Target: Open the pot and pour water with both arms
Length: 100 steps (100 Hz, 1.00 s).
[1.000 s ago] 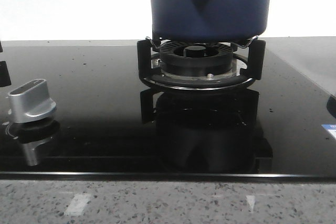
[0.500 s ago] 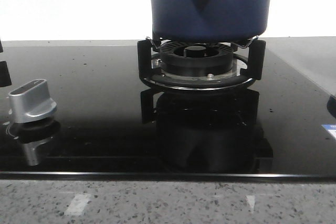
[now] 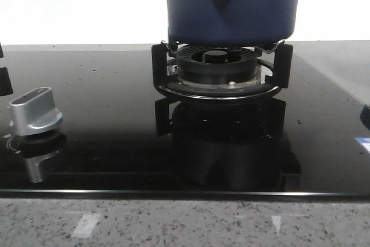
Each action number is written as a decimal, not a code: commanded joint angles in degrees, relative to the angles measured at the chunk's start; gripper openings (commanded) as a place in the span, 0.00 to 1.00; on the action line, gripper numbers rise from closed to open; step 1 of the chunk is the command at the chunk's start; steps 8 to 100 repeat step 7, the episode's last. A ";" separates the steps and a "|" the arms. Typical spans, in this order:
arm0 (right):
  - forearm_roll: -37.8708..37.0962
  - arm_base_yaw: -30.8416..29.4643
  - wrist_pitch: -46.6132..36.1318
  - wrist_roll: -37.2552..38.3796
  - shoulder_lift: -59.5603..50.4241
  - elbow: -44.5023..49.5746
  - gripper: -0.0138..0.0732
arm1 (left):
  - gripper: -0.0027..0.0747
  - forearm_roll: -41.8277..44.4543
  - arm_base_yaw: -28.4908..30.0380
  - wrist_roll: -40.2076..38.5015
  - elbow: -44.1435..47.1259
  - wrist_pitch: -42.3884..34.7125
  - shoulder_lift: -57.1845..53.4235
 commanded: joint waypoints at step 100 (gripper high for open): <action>0.36 -0.42 -1.18 -0.25 -0.78 1.47 0.08 | 0.02 -0.39 0.16 -0.46 1.82 -2.61 -1.55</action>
